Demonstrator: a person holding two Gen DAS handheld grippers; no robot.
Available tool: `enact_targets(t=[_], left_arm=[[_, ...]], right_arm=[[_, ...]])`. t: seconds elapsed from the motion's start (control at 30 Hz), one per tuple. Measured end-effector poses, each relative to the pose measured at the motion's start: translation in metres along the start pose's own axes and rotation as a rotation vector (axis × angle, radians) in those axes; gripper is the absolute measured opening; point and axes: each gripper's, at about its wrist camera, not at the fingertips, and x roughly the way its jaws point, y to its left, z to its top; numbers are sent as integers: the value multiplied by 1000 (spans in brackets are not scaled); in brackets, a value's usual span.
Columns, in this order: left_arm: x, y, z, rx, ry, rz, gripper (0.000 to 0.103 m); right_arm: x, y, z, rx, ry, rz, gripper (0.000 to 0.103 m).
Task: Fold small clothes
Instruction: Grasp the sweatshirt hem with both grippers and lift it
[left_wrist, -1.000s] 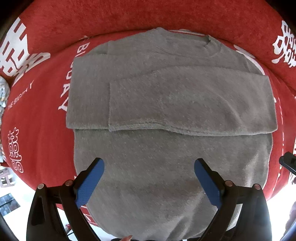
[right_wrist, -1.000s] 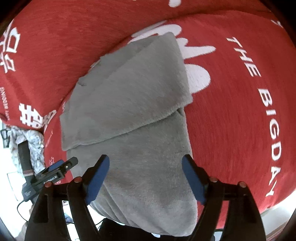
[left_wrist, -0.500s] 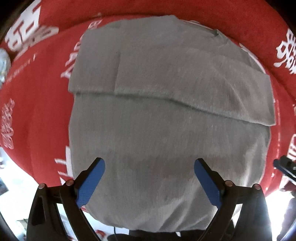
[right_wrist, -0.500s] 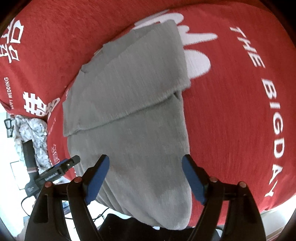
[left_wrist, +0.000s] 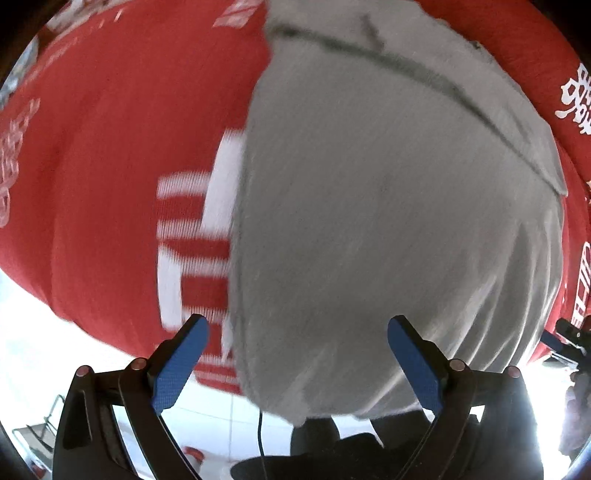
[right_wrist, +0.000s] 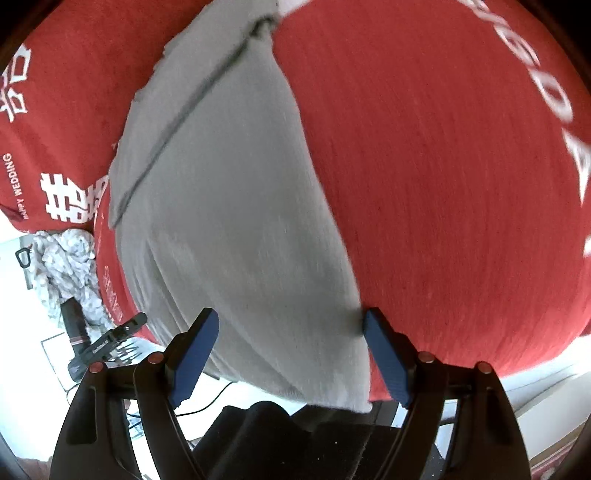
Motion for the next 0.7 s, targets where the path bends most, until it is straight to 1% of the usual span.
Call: enact_targets(t=[0.03, 0.13, 0.2, 0.4, 0.43, 0.5, 0.57, 0.63, 0.67, 0.7], left_arm=[[4, 3, -11, -8, 14, -19, 98], [19, 14, -23, -16, 51, -60, 98], [26, 11, -37, -13, 78, -97, 98], [39, -9, -61, 26, 127, -154, 98], [45, -6, -50, 37, 137, -163, 98], [46, -13, -53, 55, 148, -178, 98], [48, -16, -55, 56, 154, -200, 98], [55, -10, -45, 50, 152, -218, 98], [53, -8, -43, 47, 145, -229, 94], [51, -5, -42, 40, 138, -239, 82]], right_arm=[[3, -1, -9, -4, 1, 5, 83], [12, -6, -30, -9, 23, 8, 83], [22, -11, -44, -6, 52, 16, 83], [49, -16, -69, -17, 118, 47, 84], [53, -15, -71, -21, 126, 50, 84], [57, -11, -74, -41, 126, 47, 84], [58, -8, -77, -52, 133, 73, 84], [56, -3, -79, -61, 134, 105, 84], [54, -2, -79, -61, 133, 120, 84], [54, -1, -80, -57, 131, 130, 84]])
